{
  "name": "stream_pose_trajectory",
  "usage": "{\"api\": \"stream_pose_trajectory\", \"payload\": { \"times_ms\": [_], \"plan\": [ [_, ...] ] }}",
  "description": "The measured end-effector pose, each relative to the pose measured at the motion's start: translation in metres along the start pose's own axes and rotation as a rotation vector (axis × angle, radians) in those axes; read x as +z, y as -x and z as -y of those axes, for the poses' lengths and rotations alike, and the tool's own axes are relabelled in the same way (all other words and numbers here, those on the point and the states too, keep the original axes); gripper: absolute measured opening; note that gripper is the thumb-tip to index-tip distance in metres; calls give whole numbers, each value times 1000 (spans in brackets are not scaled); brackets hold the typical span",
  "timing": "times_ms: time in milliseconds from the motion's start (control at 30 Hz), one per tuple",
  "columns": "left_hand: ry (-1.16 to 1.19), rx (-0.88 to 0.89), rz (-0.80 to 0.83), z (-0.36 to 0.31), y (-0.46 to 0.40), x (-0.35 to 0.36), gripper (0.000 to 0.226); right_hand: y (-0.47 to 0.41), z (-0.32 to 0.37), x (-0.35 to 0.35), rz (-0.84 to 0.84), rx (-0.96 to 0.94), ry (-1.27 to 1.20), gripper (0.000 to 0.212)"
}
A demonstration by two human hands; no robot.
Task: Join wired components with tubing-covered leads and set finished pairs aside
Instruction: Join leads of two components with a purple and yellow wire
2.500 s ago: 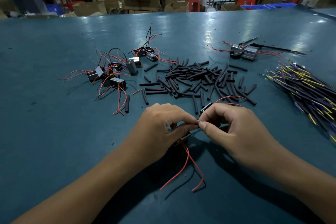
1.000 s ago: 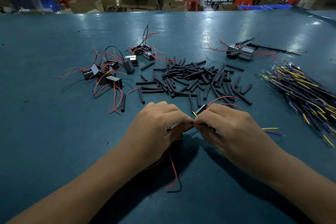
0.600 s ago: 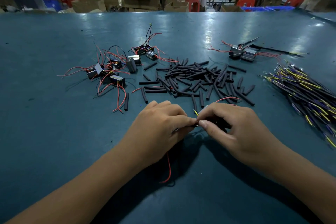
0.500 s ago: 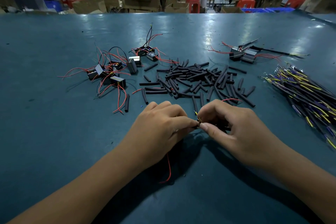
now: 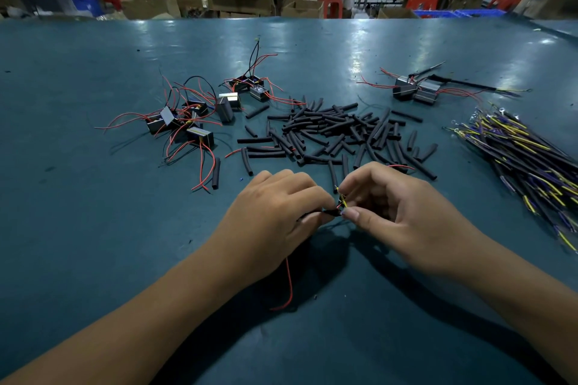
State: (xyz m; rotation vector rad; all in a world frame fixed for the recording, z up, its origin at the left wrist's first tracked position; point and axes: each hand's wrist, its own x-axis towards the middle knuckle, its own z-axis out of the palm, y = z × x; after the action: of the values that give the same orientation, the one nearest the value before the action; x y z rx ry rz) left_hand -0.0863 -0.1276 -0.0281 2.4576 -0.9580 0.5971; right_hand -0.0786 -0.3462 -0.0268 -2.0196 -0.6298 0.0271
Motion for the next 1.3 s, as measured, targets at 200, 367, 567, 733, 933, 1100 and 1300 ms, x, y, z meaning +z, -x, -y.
{"api": "stream_pose_trajectory", "payload": {
  "times_ms": [200,367,567,733,933,1100,1300],
  "plan": [
    [-70,105,10,2,-2,1,19,1,0,1,-32,-12,37,17],
    [9,69,-24,-1,-3,4,9,2,5,2,-67,-35,128,18],
    [20,78,11,-1,-1,2,13,1,6,0,-104,-26,155,17],
    [8,70,-3,-1,-2,1,9,0,4,-2,-53,9,64,13],
    [43,113,11,1,-4,0,17,-2,3,-1,-34,64,-104,15],
    [70,63,5,-1,-5,-1,24,-1,2,-1,-48,45,-74,16],
    [-17,59,-4,-4,-8,-4,20,-1,3,2,-56,59,-156,12]
  ]
}}
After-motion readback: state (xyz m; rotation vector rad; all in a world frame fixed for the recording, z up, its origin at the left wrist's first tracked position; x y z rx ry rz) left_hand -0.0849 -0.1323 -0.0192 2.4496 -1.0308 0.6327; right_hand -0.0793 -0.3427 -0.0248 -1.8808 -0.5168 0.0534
